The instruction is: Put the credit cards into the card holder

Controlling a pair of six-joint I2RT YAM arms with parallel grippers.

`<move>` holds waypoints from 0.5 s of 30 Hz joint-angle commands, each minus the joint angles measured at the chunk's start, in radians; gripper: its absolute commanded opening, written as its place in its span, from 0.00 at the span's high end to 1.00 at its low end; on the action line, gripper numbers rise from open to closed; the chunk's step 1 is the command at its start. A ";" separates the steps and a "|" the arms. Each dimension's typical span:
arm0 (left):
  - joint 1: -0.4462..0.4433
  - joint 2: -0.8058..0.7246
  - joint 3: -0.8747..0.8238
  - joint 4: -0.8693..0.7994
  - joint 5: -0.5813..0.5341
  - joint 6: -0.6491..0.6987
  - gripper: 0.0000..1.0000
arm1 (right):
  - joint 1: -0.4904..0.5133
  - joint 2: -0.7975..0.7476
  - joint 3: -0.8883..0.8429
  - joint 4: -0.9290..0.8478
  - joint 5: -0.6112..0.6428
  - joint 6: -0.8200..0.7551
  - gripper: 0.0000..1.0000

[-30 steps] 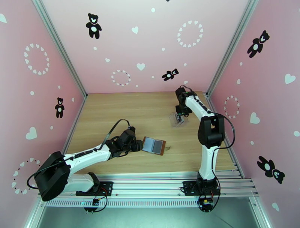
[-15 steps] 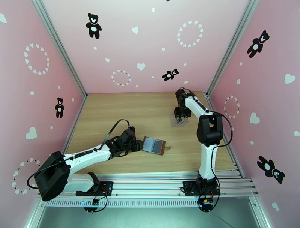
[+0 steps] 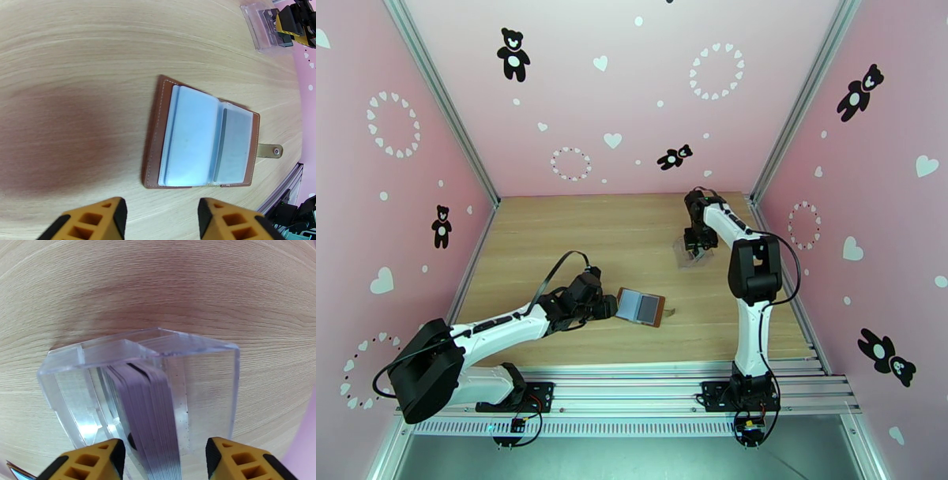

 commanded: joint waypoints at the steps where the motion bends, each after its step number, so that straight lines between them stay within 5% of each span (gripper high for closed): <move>1: 0.006 0.015 -0.007 0.010 0.005 -0.005 0.47 | -0.011 0.015 0.032 -0.031 0.065 0.014 0.43; 15: 0.005 0.031 0.001 0.008 0.006 -0.003 0.47 | -0.039 -0.076 0.017 -0.026 0.101 0.029 0.49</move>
